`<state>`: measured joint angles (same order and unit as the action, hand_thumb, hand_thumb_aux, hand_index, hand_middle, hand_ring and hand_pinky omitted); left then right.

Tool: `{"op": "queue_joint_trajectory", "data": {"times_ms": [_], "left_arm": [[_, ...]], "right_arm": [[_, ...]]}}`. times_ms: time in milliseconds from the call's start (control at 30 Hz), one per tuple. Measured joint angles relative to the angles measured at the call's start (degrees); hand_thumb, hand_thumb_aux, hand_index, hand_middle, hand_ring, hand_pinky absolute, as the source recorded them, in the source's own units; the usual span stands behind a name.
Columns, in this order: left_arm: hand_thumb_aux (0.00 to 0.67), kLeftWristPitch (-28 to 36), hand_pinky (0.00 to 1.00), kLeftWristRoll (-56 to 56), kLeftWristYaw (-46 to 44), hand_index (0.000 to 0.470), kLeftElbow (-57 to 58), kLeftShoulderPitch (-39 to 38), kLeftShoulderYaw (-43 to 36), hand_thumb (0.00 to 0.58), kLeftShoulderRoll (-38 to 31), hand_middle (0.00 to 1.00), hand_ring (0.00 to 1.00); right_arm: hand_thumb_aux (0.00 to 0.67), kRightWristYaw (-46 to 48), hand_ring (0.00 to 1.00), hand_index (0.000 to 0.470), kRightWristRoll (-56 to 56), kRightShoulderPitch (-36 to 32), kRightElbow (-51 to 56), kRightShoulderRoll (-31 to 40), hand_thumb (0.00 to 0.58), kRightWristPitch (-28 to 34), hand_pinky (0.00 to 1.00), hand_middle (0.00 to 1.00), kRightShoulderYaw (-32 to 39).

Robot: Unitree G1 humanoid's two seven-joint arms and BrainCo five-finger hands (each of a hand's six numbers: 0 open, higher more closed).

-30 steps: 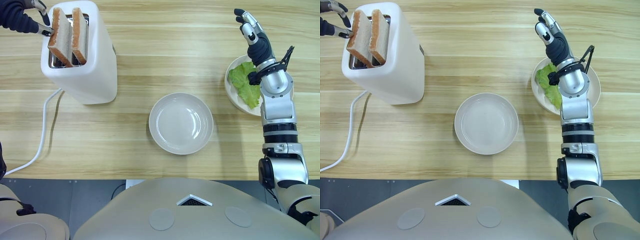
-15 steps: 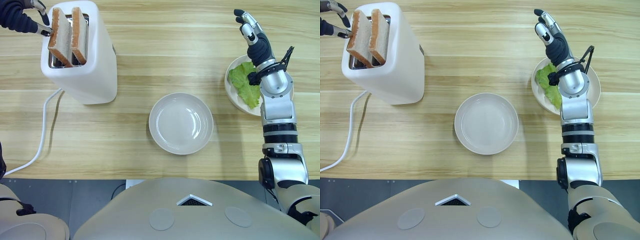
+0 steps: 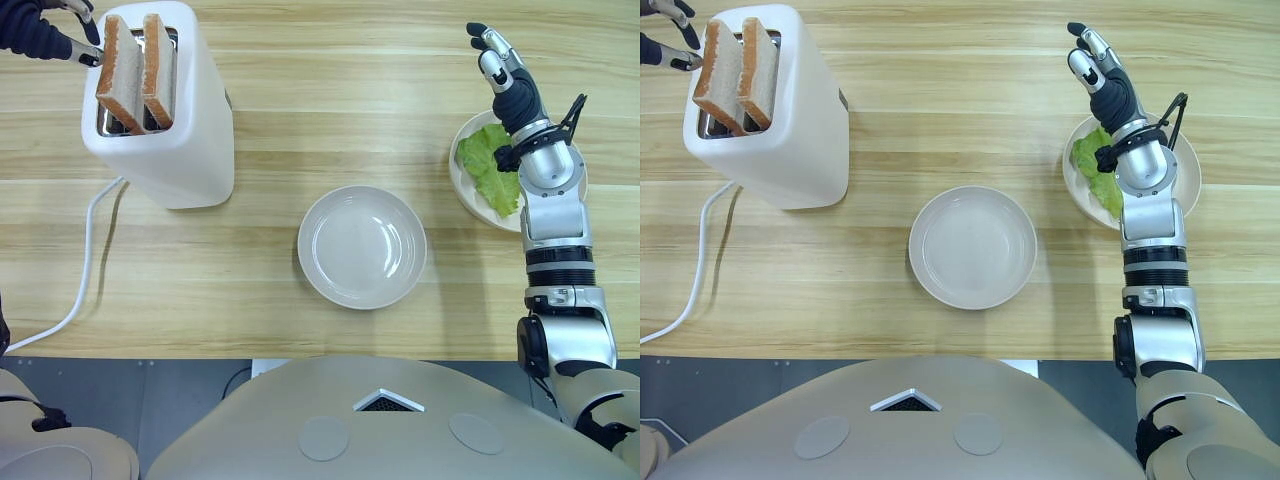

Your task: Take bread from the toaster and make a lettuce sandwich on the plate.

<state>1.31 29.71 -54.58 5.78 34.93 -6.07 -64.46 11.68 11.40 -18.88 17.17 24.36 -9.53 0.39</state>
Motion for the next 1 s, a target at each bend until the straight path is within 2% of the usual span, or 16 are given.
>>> {"op": "queue_joint_trajectory", "data": {"times_ms": [333, 500, 900, 967, 1000], "left_arm": [[0.315, 1.15, 0.00, -0.01, -0.02, 0.221, -0.04, -0.17, -0.52, 0.417, 0.32, 0.00, 0.00], [0.342, 1.32, 0.00, 0.02, 0.02, 0.240, -0.03, -0.29, -0.59, 0.441, 0.32, 0.00, 0.00], [0.331, 1.55, 0.00, 1.39, 0.90, 0.232, 0.20, -0.35, -2.67, 0.432, 0.94, 0.00, 0.00], [0.294, 1.55, 0.00, 1.85, 1.26, 0.206, 0.38, -0.60, -2.90, 0.398, 1.23, 0.00, 0.00], [0.252, 1.55, 0.00, 1.99, 1.31, 0.177, 0.53, -0.68, -3.02, 0.355, 1.33, 0.00, 0.00]], "right_arm": [[0.000, -0.03, 0.00, 0.000, 0.02, -0.01, 0.57, 0.00, 0.000, -0.16, 0.00, 0.00, 0.02], [0.000, -0.03, 0.00, 0.000, 0.02, 0.00, 0.57, 0.00, 0.000, -0.17, 0.00, 0.00, 0.02], [0.000, -0.03, 0.00, 0.000, 0.26, 0.00, 0.56, 0.01, 0.000, -0.16, 0.00, 0.00, 0.07], [0.000, -0.03, 0.00, 0.000, 0.48, 0.00, 0.56, 0.01, 0.000, -0.16, 0.00, 0.00, 0.10], [0.000, -0.03, 0.00, 0.000, 0.48, 0.00, 0.56, 0.01, 0.000, -0.16, 0.00, 0.00, 0.10]]}}
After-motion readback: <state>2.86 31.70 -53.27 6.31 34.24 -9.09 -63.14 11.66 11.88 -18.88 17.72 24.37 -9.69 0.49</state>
